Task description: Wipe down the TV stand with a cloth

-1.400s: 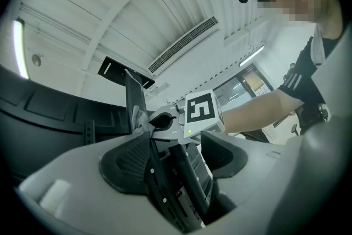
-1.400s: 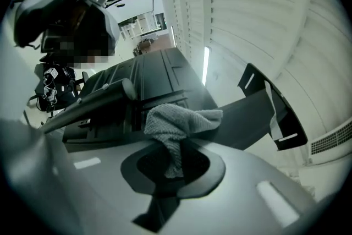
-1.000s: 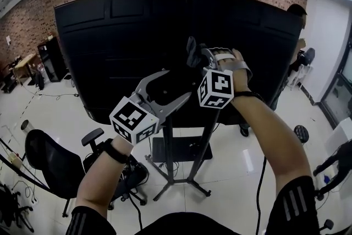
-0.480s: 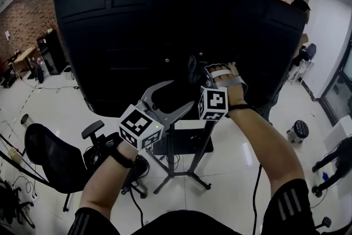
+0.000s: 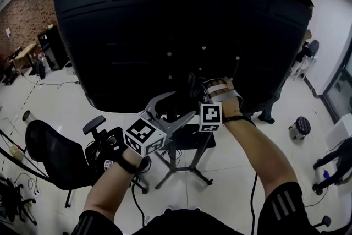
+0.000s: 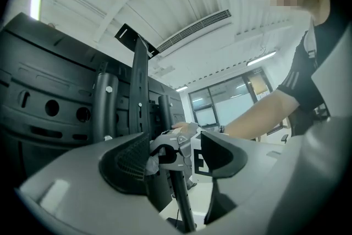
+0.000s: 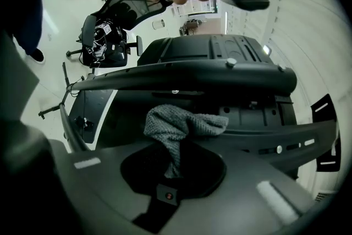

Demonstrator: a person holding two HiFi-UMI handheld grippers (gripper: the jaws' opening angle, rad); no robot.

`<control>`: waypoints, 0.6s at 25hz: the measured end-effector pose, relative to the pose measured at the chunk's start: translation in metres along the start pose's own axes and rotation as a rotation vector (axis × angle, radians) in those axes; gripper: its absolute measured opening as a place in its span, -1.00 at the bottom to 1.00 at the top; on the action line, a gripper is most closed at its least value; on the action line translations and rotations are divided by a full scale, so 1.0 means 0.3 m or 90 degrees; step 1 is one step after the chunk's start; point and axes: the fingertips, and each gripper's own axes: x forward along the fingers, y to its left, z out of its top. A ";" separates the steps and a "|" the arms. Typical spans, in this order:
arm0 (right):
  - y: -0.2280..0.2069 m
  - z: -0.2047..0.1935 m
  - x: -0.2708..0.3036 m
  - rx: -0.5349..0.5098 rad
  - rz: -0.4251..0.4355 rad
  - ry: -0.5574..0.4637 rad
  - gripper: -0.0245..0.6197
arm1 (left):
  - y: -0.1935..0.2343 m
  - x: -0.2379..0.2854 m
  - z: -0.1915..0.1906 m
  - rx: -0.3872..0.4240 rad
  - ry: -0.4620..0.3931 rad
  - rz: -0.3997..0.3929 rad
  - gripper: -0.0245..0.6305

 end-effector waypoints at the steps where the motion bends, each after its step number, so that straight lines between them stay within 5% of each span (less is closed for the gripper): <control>1: 0.025 0.005 0.006 -0.002 0.005 0.001 -0.83 | -0.005 -0.002 -0.012 -0.004 0.003 0.000 0.04; 11: 0.209 0.030 0.053 0.029 0.068 -0.010 -0.83 | -0.025 -0.015 -0.138 -0.049 0.027 0.016 0.04; 15: 0.164 0.078 -0.016 0.131 0.071 -0.076 -0.83 | -0.018 -0.024 -0.159 -0.063 0.027 0.027 0.04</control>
